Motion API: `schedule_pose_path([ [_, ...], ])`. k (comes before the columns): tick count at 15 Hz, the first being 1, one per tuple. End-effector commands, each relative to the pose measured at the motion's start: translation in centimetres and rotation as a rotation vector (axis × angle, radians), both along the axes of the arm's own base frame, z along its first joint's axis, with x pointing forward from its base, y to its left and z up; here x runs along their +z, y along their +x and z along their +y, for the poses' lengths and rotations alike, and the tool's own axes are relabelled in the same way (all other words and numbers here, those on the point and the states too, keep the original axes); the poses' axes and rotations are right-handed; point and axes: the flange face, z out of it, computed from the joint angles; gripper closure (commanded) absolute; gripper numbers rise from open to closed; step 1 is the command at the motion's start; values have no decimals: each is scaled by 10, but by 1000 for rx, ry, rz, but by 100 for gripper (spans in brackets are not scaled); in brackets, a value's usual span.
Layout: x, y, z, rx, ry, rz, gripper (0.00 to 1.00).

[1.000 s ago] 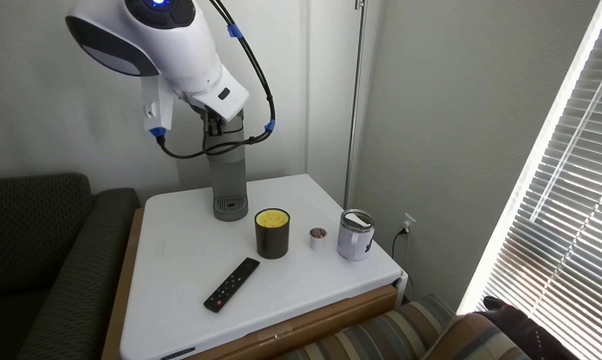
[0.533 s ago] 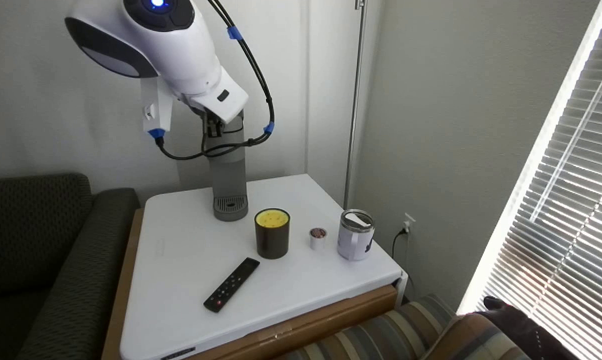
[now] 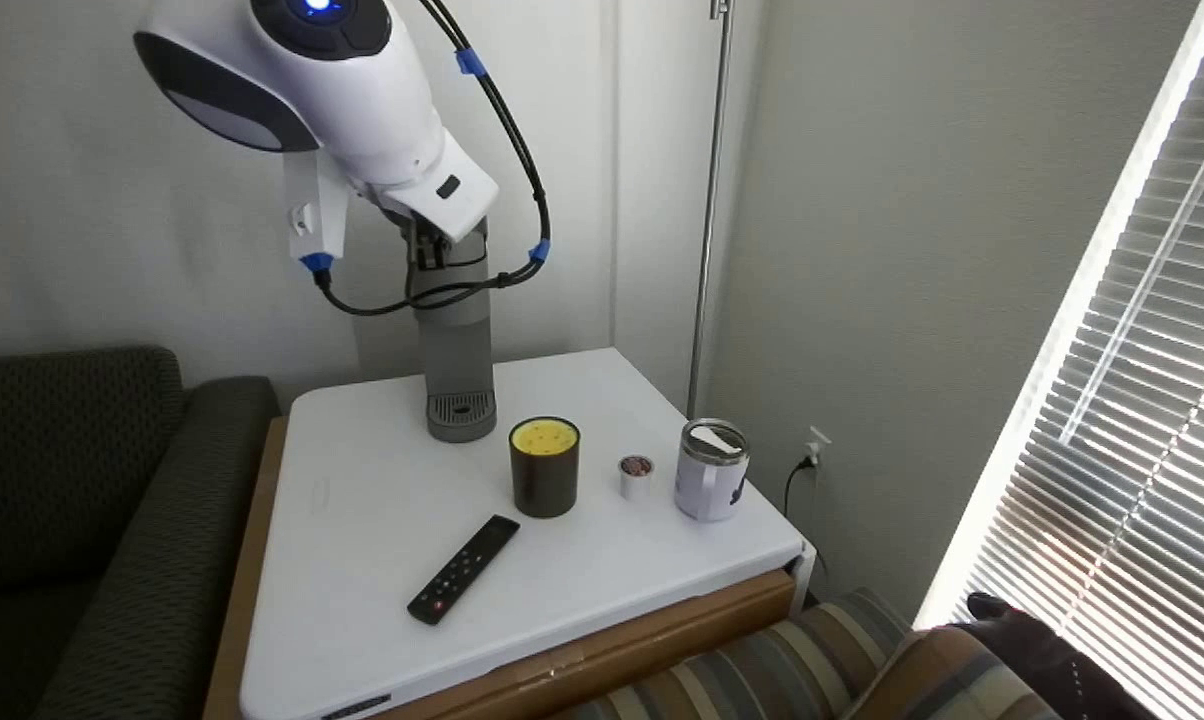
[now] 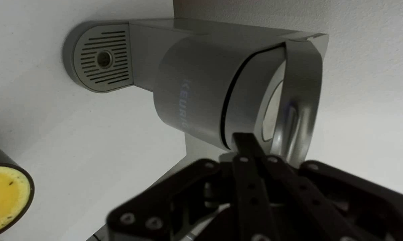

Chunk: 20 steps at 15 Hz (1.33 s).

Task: Open the lid of the coffee maker

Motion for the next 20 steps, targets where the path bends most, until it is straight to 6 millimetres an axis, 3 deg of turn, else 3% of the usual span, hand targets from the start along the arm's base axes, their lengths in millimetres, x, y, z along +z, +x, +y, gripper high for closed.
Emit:
schedule_pose_path([
  [1, -3, 9, 1, -1, 3, -17, 100],
  [11, -12, 26, 8, 12, 8, -18, 100],
  [20, 2, 35, 13, 13, 32, -58, 100],
])
